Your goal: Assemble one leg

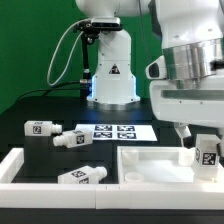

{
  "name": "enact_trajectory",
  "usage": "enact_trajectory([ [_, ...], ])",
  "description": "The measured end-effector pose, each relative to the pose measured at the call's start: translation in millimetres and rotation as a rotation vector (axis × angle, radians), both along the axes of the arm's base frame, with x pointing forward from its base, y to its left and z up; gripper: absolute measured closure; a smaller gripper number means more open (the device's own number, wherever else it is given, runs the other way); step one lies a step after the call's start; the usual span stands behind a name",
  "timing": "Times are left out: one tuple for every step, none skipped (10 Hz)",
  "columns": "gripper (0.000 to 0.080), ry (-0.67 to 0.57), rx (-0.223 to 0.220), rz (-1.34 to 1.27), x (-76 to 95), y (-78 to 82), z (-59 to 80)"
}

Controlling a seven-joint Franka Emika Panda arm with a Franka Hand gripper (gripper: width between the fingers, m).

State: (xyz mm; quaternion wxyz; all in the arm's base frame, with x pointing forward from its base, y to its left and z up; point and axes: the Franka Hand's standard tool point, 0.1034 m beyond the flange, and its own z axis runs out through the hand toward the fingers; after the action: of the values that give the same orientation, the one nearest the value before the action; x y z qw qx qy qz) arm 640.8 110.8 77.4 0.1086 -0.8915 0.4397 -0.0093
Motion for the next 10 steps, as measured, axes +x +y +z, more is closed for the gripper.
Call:
enact_trajectory([
  [0.0157,-0.014,-0.01,0.081,-0.1,-1.3,-0.8],
  [0.0152,-0.025,-0.017,0.138,-0.1,-1.6,-1.0],
  [0.0152,-0.038,-0.026,0.208,-0.1,-1.9,-1.1],
  [0.015,-0.053,-0.037,0.292,0.0,-1.8,-0.9],
  [0.015,-0.079,-0.129,0.668,3.4,2.9,5.0],
  [0.015,-0.094,-0.15,0.772,4.0,6.1,5.2],
  [0.018,-0.085,-0.139,0.713,3.4,4.7,4.2],
  [0.018,-0.082,-0.137,0.694,3.4,4.8,4.2],
  [0.0358,-0.078,-0.135,0.667,3.4,5.0,4.2],
  [0.0358,-0.062,-0.127,0.587,3.2,4.6,4.0],
])
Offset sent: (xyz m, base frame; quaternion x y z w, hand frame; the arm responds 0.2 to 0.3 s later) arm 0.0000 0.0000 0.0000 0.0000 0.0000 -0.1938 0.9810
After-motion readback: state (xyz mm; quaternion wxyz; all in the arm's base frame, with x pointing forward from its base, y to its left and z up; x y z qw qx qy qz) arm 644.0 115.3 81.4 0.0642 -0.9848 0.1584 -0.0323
